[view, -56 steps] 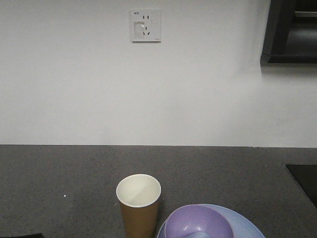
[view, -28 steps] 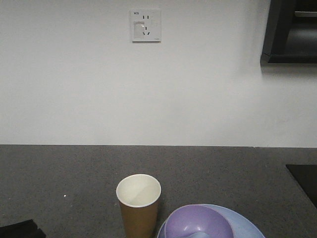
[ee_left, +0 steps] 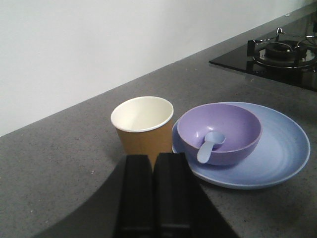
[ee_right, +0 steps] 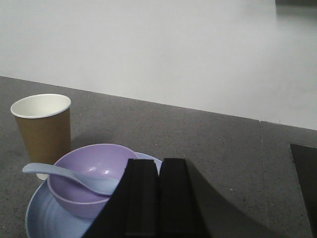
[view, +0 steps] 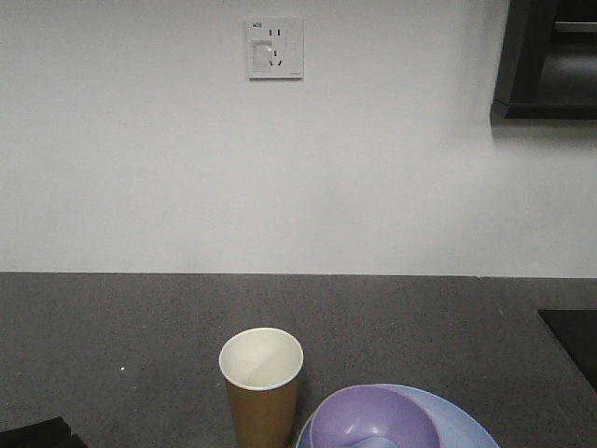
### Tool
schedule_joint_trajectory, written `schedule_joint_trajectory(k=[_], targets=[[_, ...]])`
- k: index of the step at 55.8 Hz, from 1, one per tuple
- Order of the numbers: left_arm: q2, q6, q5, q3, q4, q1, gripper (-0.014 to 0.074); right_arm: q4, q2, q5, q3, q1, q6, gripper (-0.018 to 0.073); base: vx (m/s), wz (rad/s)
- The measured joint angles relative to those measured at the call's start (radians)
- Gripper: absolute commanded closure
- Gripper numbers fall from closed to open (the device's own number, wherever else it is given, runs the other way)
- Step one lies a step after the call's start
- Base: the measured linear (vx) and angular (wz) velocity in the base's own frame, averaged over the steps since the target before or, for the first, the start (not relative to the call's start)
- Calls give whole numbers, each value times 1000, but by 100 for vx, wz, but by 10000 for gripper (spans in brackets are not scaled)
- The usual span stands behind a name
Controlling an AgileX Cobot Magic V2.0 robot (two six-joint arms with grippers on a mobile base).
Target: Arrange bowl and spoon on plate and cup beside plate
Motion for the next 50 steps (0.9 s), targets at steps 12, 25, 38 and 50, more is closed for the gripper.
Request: schedule_joint_trajectory(k=[12, 25, 38, 50], targets=[[-140, -41, -195, 263, 29, 122, 596, 0, 0, 1, 0, 0, 0, 567, 0, 0], [-459, -106, -295, 518, 33, 371, 596, 0, 0, 2, 0, 0, 0, 567, 0, 0], [-642, -82, -109, 533, 39, 498, 596, 0, 0, 2, 0, 0, 0, 567, 0, 0], [-646, -78, -73, 533, 39, 505, 596, 2, 0, 2, 0, 0, 0, 567, 0, 0]])
